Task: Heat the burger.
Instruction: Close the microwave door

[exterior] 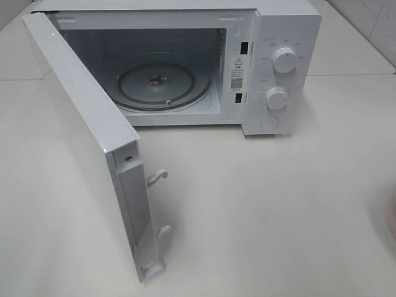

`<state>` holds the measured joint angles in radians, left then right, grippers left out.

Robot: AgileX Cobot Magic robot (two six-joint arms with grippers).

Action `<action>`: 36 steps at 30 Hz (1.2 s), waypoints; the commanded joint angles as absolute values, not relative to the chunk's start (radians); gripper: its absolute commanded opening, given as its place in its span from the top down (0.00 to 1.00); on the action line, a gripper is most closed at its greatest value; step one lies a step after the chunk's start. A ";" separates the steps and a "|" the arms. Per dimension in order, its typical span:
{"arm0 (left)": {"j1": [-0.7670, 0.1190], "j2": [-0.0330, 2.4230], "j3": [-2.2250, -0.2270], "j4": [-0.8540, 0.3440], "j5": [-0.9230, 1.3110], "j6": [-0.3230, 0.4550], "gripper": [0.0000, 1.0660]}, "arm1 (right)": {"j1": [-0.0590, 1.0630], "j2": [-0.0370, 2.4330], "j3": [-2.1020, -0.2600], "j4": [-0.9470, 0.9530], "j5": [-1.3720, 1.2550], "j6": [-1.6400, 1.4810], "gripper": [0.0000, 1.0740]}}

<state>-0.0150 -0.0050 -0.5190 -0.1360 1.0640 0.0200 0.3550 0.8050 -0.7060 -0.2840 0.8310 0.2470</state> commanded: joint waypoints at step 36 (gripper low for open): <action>-0.010 -0.017 -0.516 -0.135 1.065 0.015 0.06 | 0.153 0.130 -0.621 -0.128 1.022 0.045 0.31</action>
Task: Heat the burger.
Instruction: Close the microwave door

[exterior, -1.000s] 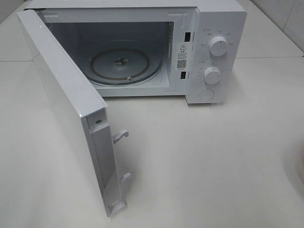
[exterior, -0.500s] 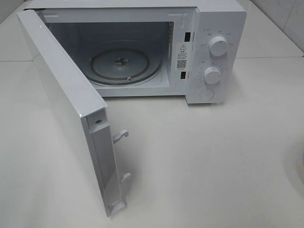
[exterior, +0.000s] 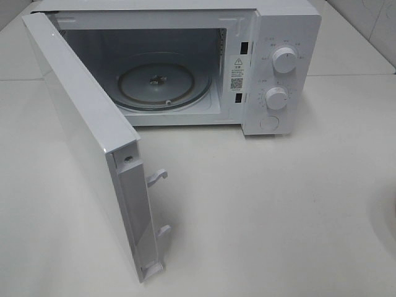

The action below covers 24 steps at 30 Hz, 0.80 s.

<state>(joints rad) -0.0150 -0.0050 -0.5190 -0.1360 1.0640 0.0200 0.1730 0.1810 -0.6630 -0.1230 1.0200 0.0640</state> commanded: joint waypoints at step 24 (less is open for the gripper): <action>-0.010 -0.017 -0.516 -0.135 1.065 0.015 0.06 | 0.118 -0.034 -0.491 -0.101 0.959 0.043 0.31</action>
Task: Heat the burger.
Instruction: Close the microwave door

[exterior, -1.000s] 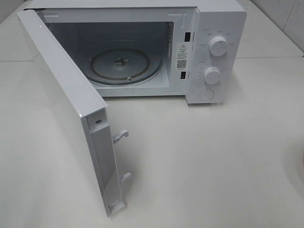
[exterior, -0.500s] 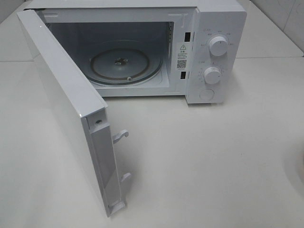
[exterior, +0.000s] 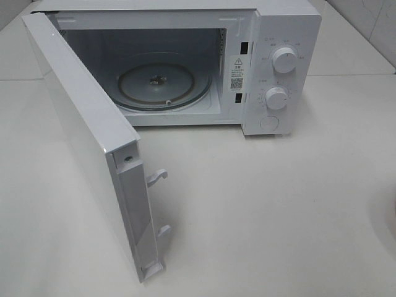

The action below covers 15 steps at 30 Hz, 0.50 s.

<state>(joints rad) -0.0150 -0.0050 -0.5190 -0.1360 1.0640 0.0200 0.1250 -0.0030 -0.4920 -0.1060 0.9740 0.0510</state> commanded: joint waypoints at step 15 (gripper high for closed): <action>-0.010 -0.017 -0.516 -0.135 1.065 0.015 0.06 | 0.118 -0.034 -0.491 -0.101 0.959 0.043 0.31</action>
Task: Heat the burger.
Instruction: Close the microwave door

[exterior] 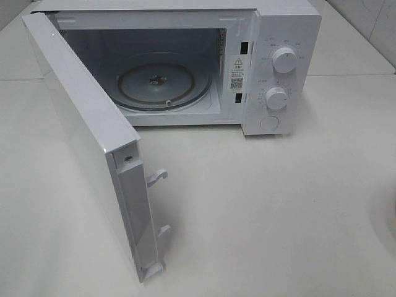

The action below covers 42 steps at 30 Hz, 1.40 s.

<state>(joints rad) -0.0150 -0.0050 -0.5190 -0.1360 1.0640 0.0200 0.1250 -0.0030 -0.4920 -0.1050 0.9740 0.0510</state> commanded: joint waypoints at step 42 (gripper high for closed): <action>-0.019 0.103 -0.513 -0.196 0.798 0.045 0.06 | 0.118 -0.034 -0.491 -0.102 0.959 0.043 0.32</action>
<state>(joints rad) -0.0150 0.1000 -0.5160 -0.1860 0.8150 0.0460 0.1250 -0.0030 -0.4920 -0.1050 0.9740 0.0510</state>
